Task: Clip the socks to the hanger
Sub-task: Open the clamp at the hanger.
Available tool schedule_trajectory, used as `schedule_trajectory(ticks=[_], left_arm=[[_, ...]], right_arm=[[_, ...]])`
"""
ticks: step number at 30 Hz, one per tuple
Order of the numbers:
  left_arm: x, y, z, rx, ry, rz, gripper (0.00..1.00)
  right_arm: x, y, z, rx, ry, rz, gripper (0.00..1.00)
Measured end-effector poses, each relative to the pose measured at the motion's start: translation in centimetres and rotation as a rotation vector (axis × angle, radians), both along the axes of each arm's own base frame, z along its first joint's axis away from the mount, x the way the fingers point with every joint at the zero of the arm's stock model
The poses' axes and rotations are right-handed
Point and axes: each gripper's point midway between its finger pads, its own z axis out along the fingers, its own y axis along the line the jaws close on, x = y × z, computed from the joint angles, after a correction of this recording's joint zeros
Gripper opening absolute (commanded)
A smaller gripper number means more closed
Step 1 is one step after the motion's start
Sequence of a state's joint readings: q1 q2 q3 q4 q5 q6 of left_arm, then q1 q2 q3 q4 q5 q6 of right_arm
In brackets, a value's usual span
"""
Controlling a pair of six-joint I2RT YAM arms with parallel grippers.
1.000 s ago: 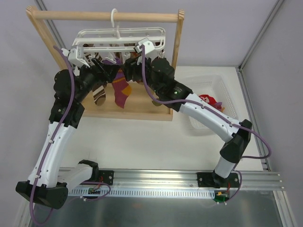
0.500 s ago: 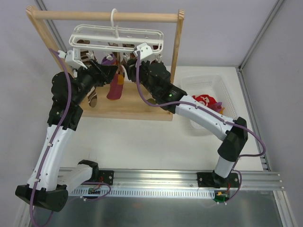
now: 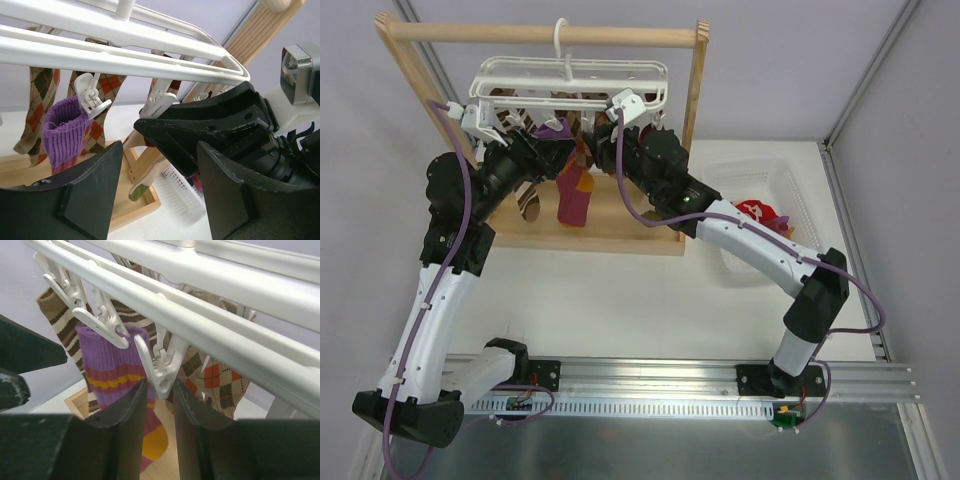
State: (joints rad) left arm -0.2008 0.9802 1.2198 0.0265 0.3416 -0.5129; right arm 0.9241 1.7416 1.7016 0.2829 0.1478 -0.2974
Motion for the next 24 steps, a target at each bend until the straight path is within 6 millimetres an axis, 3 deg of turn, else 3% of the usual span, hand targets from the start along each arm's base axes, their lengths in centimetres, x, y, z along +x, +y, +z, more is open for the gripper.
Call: schedule_trajectory(ticks=[10,15,18,20,24], left_arm=[[1.0,-1.3,-0.4,0.014,0.013,-0.069,0.63],[1.3,-1.5,-0.7,0.016,0.021,-0.077,0.63],[1.3,-1.5,-0.4,0.014,0.010,-0.076,0.63],[1.3,-1.5,-0.2,0.013,0.001,-0.074,0.63],[1.4,-1.3,-0.1,0.011,-0.002,-0.065,0.63]], right_arm=[[-0.6,-0.1,0.5,-0.015,-0.026,0.027,0.31],[-0.4,-0.2,0.4,-0.025,-0.032,0.030,0.47],[-0.3,-0.4,0.4,-0.030,-0.037,0.035,0.48],[-0.2,-0.4,0.4,-0.032,-0.041,0.035,0.45],[0.1,-0.6,0.7,-0.029,-0.047,0.028,0.25]])
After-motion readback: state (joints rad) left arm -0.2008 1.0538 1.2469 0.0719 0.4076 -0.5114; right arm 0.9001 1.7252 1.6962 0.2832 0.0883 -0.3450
